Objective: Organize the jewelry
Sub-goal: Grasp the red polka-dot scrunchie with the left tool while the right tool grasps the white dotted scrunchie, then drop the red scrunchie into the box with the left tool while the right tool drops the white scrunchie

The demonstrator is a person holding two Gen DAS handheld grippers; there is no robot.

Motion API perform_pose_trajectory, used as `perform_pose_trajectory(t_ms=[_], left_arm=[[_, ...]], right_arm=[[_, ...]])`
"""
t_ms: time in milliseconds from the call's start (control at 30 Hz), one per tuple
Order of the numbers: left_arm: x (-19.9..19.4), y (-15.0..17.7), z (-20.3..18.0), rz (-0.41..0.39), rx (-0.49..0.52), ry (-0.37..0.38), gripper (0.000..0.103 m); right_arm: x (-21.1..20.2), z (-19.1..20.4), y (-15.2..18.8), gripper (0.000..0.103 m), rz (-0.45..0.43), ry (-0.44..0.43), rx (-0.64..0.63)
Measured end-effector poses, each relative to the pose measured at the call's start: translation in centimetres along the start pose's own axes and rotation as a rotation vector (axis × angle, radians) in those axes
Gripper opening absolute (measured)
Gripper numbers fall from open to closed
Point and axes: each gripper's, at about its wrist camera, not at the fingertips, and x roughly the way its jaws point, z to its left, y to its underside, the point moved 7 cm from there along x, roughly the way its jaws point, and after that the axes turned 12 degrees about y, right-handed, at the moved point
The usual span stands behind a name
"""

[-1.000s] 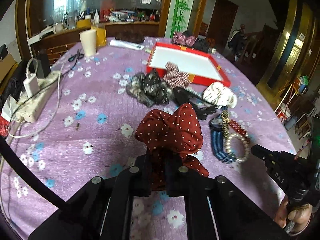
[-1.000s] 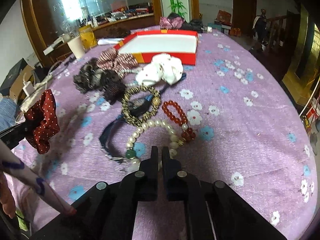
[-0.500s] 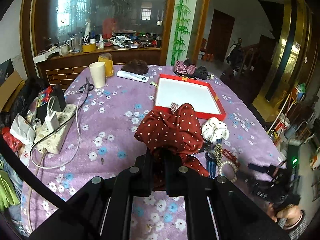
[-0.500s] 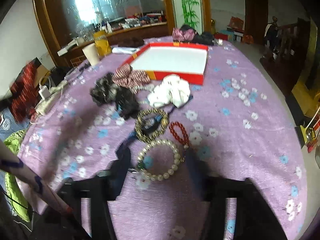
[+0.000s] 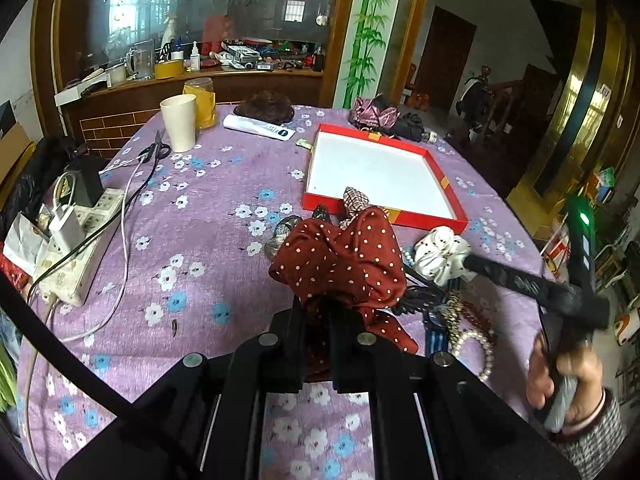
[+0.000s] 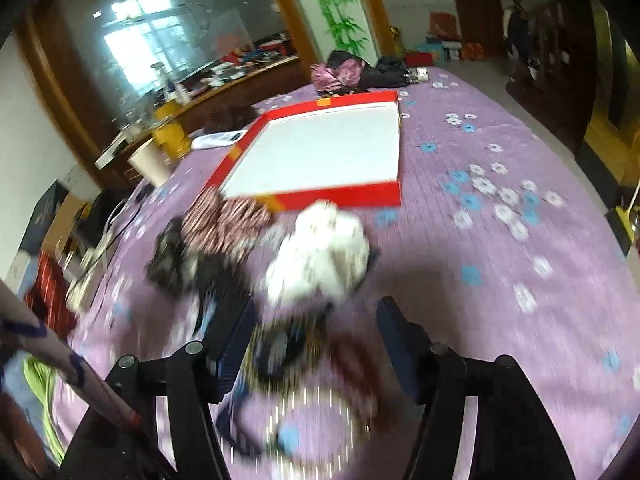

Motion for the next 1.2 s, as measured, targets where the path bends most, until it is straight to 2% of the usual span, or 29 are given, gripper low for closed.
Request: perform_pose_trajectory(t_ms=[67, 100, 133, 167, 267, 367, 533, 633, 700, 800, 867, 1000, 1033, 1100, 1167, 1200], left_arm=[[0.5, -0.6, 0.1, 0.009, 0.009, -0.010, 0.008], [0.5, -0.8, 0.1, 0.008, 0.011, -0.013, 0.008], [0.4, -1.3, 0.2, 0.006, 0.017, -0.017, 0.008], [0.3, -1.7, 0.3, 0.002, 0.024, -0.019, 0.008], [0.1, -3.2, 0.5, -0.001, 0.032, -0.027, 0.008], [0.2, -5.3, 0.4, 0.005, 0.029, -0.020, 0.008], [1.0, -10.7, -1.6, -0.017, 0.115, -0.051, 0.008], [3.2, -13.7, -2.4, -0.013, 0.135, -0.042, 0.008], [6.0, -15.1, -2.7, 0.009, 0.135, -0.015, 0.009], [11.6, -16.0, -2.3, 0.060, 0.130, -0.015, 0.009], [15.8, -16.0, -1.5, 0.101, 0.117, -0.022, 0.009], [21.4, -14.8, 0.0, 0.145, 0.067, -0.017, 0.010], [22.3, -14.5, 0.1, 0.151, 0.065, -0.016, 0.011], [23.7, -13.8, 0.3, 0.172, 0.071, -0.011, 0.019], [24.5, -13.4, 0.7, 0.183, 0.073, -0.005, 0.039], [24.8, -13.1, 1.1, 0.188, 0.066, -0.015, 0.043]], right_arm=[[1.9, 0.5, -0.9, 0.064, 0.025, 0.025, -0.010], [2.5, 0.5, -0.9, 0.038, 0.036, 0.031, -0.017], [3.2, 0.6, -0.9, 0.006, 0.062, 0.035, -0.033], [3.5, 0.8, -1.0, 0.005, 0.076, 0.049, -0.052], [2.1, 0.7, -1.6, 0.005, 0.027, 0.077, -0.091], [-0.6, 0.6, -3.3, 0.005, -0.029, 0.059, -0.098], [-4.8, 1.6, -8.1, 0.005, -0.133, 0.057, -0.146], [-5.1, 2.2, -10.9, 0.005, -0.174, 0.079, -0.165], [-4.2, 2.3, -12.3, 0.005, -0.179, 0.092, -0.162], [-0.7, 2.2, -13.7, 0.005, -0.137, 0.097, -0.138], [2.4, 1.6, -14.1, 0.005, -0.093, 0.084, -0.104], [7.3, 0.5, -13.2, 0.008, -0.003, 0.064, -0.070], [7.9, 0.4, -12.8, 0.014, 0.007, 0.066, -0.067], [9.1, -0.1, -11.9, 0.019, 0.028, 0.076, -0.072], [9.7, -0.5, -11.2, 0.020, 0.034, 0.090, -0.076], [9.9, -0.6, -10.9, 0.021, 0.038, 0.090, -0.074]])
